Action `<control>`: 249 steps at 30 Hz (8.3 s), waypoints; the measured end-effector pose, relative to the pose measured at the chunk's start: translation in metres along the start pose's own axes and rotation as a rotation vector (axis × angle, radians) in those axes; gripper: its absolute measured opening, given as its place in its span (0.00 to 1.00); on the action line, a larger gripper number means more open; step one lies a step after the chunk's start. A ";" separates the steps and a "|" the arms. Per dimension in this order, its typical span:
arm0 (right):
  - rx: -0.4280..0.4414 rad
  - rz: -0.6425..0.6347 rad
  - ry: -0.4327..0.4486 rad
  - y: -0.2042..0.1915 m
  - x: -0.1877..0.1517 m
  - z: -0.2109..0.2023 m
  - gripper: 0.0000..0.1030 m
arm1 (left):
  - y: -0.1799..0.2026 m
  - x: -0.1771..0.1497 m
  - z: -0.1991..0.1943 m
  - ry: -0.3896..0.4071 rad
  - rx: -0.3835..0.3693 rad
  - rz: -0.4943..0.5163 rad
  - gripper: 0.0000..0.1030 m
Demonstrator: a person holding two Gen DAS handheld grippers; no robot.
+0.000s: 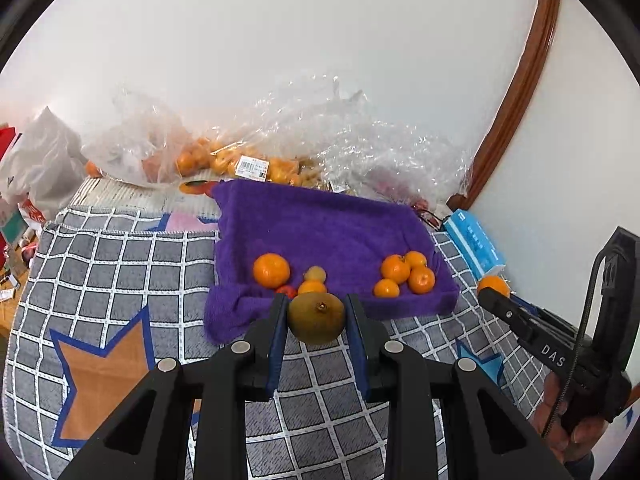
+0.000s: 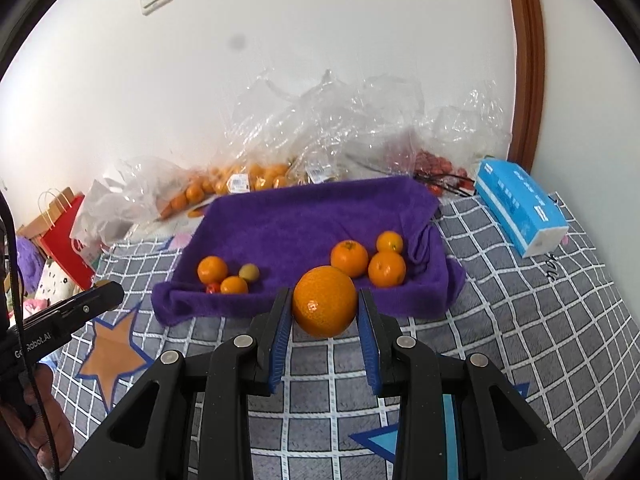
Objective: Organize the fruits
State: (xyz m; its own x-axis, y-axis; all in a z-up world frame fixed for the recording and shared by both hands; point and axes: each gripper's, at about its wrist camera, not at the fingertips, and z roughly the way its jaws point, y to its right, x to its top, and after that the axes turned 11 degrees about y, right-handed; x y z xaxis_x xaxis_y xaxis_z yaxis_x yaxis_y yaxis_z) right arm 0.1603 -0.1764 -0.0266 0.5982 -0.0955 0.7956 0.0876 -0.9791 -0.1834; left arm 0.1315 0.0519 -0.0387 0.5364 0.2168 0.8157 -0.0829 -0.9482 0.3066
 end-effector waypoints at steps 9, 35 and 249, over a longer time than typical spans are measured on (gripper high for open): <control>0.005 -0.001 0.010 -0.002 0.010 0.006 0.31 | 0.003 0.015 0.002 0.014 0.002 0.003 0.26; -0.001 -0.016 0.011 -0.004 0.041 0.064 0.31 | -0.011 0.044 0.057 0.007 0.015 0.018 0.26; -0.121 -0.041 0.124 -0.006 0.011 -0.132 0.94 | 0.061 -0.015 -0.100 0.135 0.159 0.118 0.91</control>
State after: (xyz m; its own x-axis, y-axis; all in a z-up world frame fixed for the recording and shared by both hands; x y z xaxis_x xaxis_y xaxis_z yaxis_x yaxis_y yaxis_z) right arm 0.0613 -0.1950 0.0591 0.4925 -0.0690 0.8676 0.0092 -0.9964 -0.0845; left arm 0.0340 0.0141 0.0167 0.4131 0.1210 0.9026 0.0008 -0.9912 0.1325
